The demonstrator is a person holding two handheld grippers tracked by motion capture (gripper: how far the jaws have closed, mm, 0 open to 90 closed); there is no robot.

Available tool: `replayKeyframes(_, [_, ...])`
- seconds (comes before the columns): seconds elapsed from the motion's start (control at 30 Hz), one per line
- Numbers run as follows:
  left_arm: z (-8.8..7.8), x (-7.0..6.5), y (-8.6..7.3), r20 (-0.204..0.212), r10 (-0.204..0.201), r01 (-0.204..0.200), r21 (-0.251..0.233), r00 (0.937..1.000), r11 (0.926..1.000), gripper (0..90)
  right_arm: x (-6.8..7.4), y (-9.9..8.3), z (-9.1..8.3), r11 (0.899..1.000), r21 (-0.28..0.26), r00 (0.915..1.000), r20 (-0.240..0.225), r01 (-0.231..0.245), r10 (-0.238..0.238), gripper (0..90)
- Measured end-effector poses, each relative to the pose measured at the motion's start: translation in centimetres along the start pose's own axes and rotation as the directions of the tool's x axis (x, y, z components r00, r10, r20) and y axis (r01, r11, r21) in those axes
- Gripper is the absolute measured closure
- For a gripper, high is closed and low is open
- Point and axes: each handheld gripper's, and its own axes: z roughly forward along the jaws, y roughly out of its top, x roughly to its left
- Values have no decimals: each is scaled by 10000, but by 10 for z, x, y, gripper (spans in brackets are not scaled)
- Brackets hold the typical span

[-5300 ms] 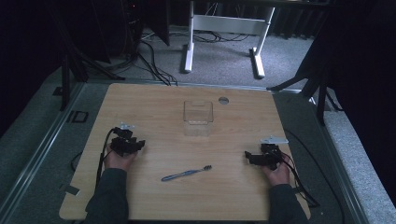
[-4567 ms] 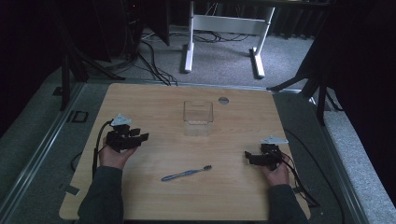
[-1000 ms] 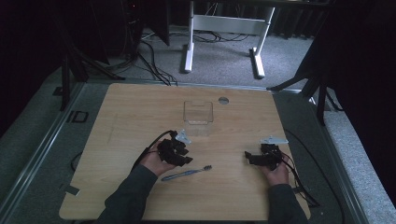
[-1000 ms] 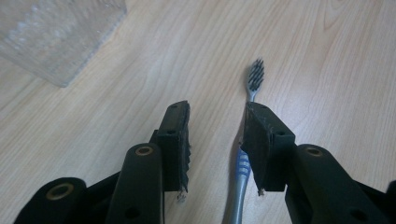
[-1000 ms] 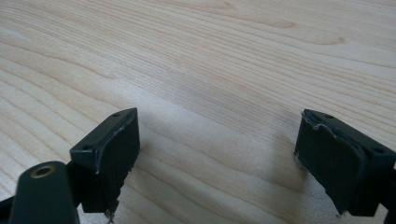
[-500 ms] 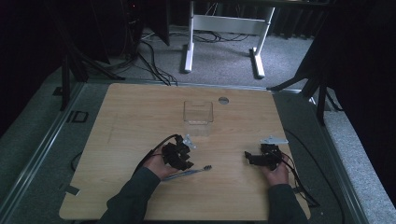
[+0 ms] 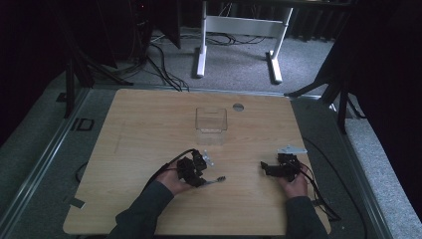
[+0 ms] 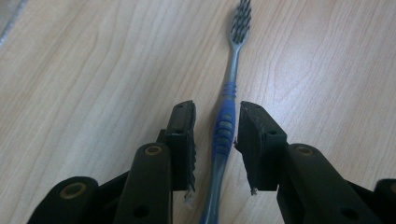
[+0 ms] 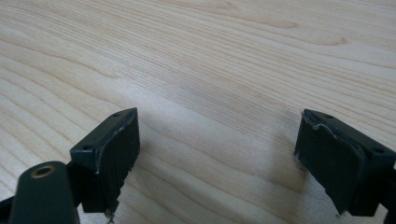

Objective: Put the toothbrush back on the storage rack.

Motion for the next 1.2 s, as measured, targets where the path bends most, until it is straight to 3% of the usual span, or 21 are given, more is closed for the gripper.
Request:
replayKeyframes(0.4, [10,-4,2,-7,193,-192,763,9998,9969,705,0,0,0,10000,-2,10000,-13,10,-10,135])
replayKeyframes(1.2, [16,-7,7,-143,596,-564,1650,9981,9847,767,0,0,0,10000,-1,10000,-28,37,-37,135])
